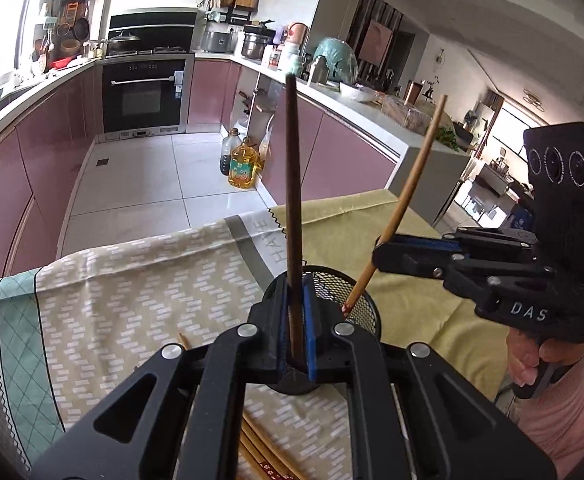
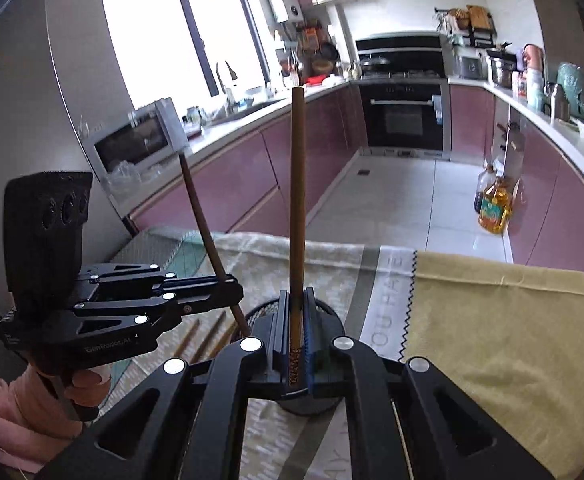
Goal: Organize utensils
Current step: 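Lift the chopstick upright with the right tool into the mesh cup while the left tool inserts its own, then open the right tool to drop its chopstick while the left tool releases its chopstick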
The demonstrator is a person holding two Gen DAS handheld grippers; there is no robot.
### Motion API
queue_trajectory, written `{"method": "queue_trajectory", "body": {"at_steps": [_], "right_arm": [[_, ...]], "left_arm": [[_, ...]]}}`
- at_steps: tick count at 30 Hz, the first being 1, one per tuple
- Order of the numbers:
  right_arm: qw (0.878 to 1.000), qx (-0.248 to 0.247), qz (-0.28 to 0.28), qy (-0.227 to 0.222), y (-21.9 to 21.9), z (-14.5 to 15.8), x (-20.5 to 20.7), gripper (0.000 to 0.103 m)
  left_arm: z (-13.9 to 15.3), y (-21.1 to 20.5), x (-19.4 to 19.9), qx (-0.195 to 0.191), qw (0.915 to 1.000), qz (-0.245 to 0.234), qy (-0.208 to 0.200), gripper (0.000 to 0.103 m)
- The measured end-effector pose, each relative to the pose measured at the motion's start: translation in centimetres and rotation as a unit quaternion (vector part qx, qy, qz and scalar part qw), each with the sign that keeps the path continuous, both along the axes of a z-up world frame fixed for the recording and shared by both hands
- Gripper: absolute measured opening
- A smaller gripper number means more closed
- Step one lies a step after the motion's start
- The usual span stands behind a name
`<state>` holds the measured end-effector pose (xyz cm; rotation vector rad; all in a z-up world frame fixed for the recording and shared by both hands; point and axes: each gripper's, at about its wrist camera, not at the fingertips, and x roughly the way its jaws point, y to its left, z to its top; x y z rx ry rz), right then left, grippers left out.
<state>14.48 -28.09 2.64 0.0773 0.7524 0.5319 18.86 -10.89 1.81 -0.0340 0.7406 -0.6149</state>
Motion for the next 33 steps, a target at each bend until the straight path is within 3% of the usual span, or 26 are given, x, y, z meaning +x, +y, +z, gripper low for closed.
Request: {"method": "queue_trajectory", "body": {"at_steps": [8, 12, 16, 19, 21, 23, 24, 28, 33], "right_arm": [[0.999, -0.009, -0.005, 0.037, 1.3, -1.6, 2.6, 0.006], [0.999, -0.009, -0.009, 0.035, 1.5, -1.8, 3.1, 0.008], [1.000, -0.006, -0.013, 0.019, 1.6, -1.5, 2.5, 0.008], [1.000, -0.001, -0.021, 0.000, 1.3, -1.0, 1.4, 0.019], [1.000, 0.002, -0.024, -0.018, 1.3, -0.5, 0.1, 0.027], [0.999, 0.009, -0.021, -0.036, 1.3, -0.2, -1.3, 0.038], [0.999, 0.010, -0.014, -0.045, 1.6, -0.2, -2.3, 0.039], [0.998, 0.007, 0.021, -0.053, 3.1, -1.0, -5.3, 0.043], [0.999, -0.004, 0.050, -0.013, 5.6, -4.1, -6.7, 0.045]], "left_arm": [[-1.4, -0.3, 1.5, 0.010, 0.9999, 0.009, 0.011, 0.009], [-1.5, -0.4, 2.0, 0.010, 0.9998, 0.014, 0.014, 0.010], [-1.7, 0.3, 1.8, 0.007, 0.9996, 0.024, 0.009, 0.017], [-1.2, 1.4, 0.6, 0.002, 0.9990, 0.043, -0.011, 0.027], [-0.8, 2.6, -0.6, -0.006, 0.9980, 0.055, -0.031, 0.045], [-0.3, 4.0, -2.0, -0.009, 0.9958, 0.071, -0.058, 0.052], [-0.1, 5.0, -2.8, -0.010, 0.9943, 0.080, -0.070, 0.060], [-0.5, 8.1, -5.6, 0.004, 0.9896, 0.114, -0.089, 0.072], [-3.5, 10.6, -7.3, 0.057, 0.9858, 0.146, -0.060, 0.085]]}}
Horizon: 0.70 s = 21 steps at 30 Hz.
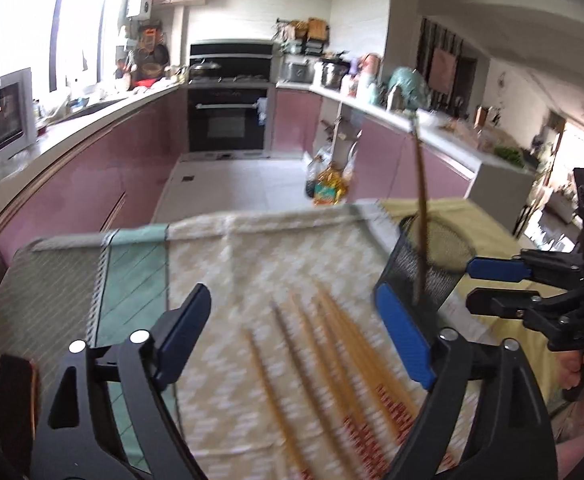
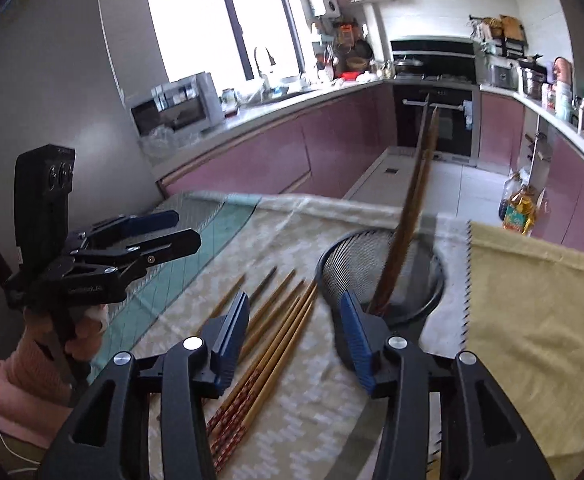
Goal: Organize utensils
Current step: 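Open the right tool to drop its chopstick while the left tool releases its chopstick, then close the right tool on another chopstick while the left tool grasps one too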
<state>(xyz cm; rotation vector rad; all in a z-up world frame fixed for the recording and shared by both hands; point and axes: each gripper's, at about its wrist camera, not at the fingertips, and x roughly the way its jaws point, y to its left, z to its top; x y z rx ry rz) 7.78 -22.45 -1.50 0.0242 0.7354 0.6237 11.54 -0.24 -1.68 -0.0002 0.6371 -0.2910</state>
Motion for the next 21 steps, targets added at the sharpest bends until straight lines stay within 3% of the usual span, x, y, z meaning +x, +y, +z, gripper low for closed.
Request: {"method": "queue_trajectory", "body": {"at_steps": [8, 21], "right_arm": [[0.998, -0.025, -0.014, 0.064, 2.4, -4.9, 0.3, 0.045], [0.994, -0.044, -0.042, 0.087, 2.7, -6.9, 0.4, 0.040]], "left_arm": [[-5.2, 1.4, -1.1, 0.046, 0.9968, 0.034, 0.055, 0.089], [-7.9, 0.5, -1.4, 0.053, 0.9934, 0.018, 0.100, 0.075]]}}
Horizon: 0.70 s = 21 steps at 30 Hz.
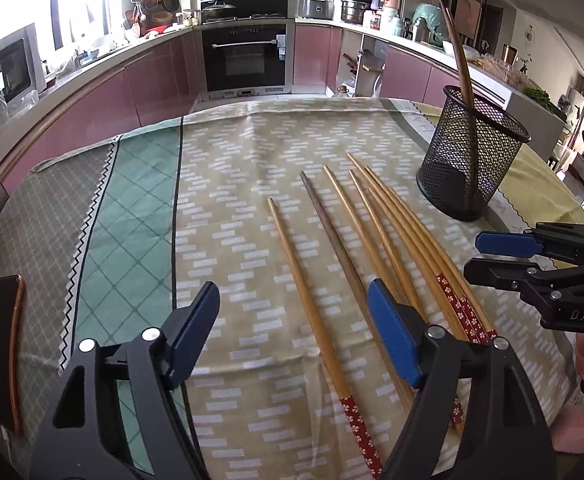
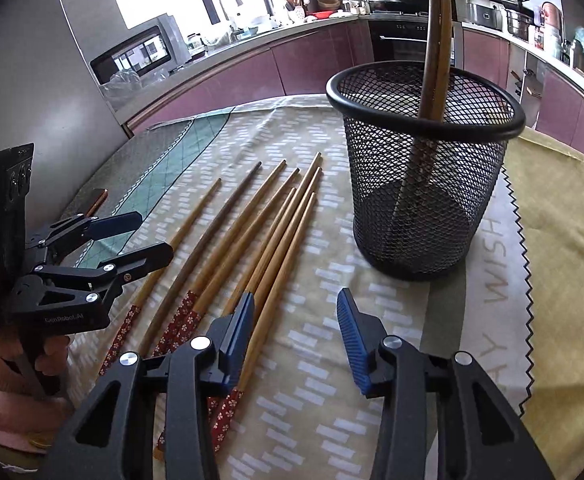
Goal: Organize utensils
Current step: 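Close the right tool on another chopstick while the left tool grasps one too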
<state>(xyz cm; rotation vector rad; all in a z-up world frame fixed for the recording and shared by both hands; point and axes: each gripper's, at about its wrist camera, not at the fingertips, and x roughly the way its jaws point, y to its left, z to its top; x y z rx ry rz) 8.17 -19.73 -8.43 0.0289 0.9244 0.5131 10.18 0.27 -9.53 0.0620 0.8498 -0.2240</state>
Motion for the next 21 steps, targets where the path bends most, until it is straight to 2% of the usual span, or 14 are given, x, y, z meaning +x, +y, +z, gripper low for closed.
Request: {"method": "queue_trajectory", "body": {"at_steps": [13, 21], "right_arm": [[0.999, -0.032, 0.000, -0.004, 1.3, -0.4, -0.2, 0.031], [0.999, -0.041, -0.009, -0.002, 1.2, -0.5, 0.4, 0.014]], "left_arm": [[-1.0, -0.3, 0.4, 0.004, 0.9997, -0.006, 0.023, 0.056], [-1.1, -0.7, 1.2, 0.008, 0.9996, -0.010, 0.026, 0.043]]}}
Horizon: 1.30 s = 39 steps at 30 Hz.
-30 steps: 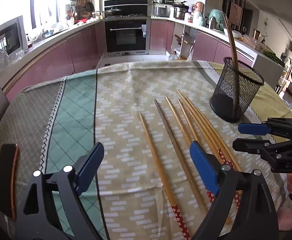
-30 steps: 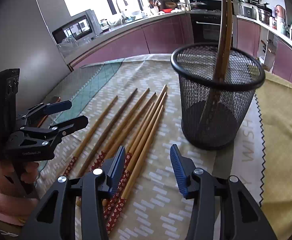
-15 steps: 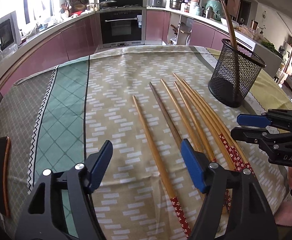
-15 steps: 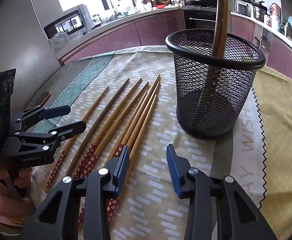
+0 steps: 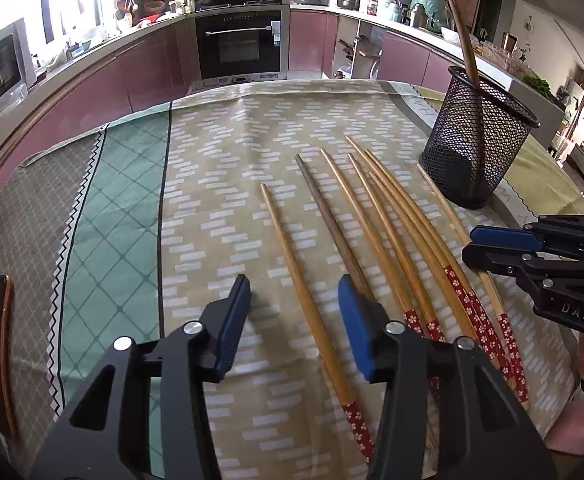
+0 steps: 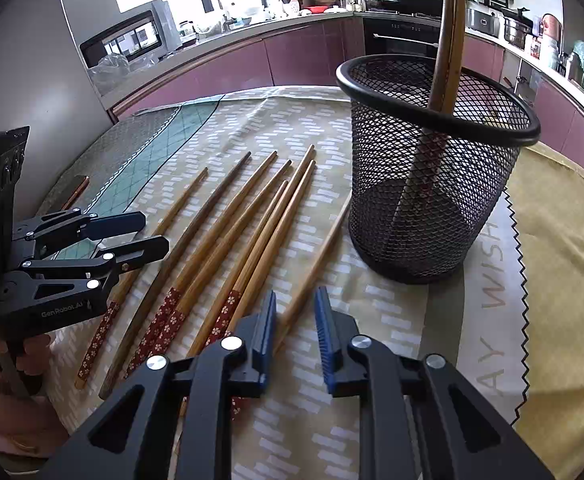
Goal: Organize utensils
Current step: 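Close the right tool on another chopstick while the left tool grasps one too, then raise the chopstick upright into the mesh cup with the right tool while the left tool inserts its own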
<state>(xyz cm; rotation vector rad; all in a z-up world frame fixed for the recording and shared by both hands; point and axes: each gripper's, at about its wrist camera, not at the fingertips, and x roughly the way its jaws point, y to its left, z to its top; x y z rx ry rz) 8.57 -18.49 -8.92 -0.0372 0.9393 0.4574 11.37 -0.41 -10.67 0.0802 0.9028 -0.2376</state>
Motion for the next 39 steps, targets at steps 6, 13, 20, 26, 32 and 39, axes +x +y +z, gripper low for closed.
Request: {"method": "queue_trajectory", "body": {"at_steps": [6, 13, 20, 26, 32, 39], "right_arm": [[1.000, 0.018, -0.007, 0.008, -0.5, -0.1, 0.2, 0.006], [0.999, 0.041, -0.016, 0.013, -1.7, 0.1, 0.2, 0.006], [0.999, 0.050, 0.021, -0.003, -1.5, 1.2, -0.6, 0.006], [0.999, 0.021, 0.041, 0.007, -0.4, 0.5, -0.2, 0.006], [0.999, 0.010, 0.040, 0.009, 0.3, 0.1, 0.4, 0.008], [0.999, 0.015, 0.038, -0.003, 0.0, 0.5, 0.2, 0.006]], "left_arm": [[0.1, -0.4, 1.0, -0.003, 1.0000, 0.008, 0.001, 0.017], [0.2, 0.2, 1.0, -0.026, 0.9993, 0.026, 0.003, 0.007], [1.3, -0.1, -0.7, -0.048, 0.9988, -0.011, -0.007, 0.007], [0.8, -1.3, -1.0, -0.027, 0.9990, -0.035, 0.001, 0.007], [-0.1, -1.1, -0.4, -0.018, 0.9993, -0.032, 0.007, 0.009], [0.0, -1.7, 0.1, -0.012, 0.9995, -0.029, 0.005, 0.007]]}}
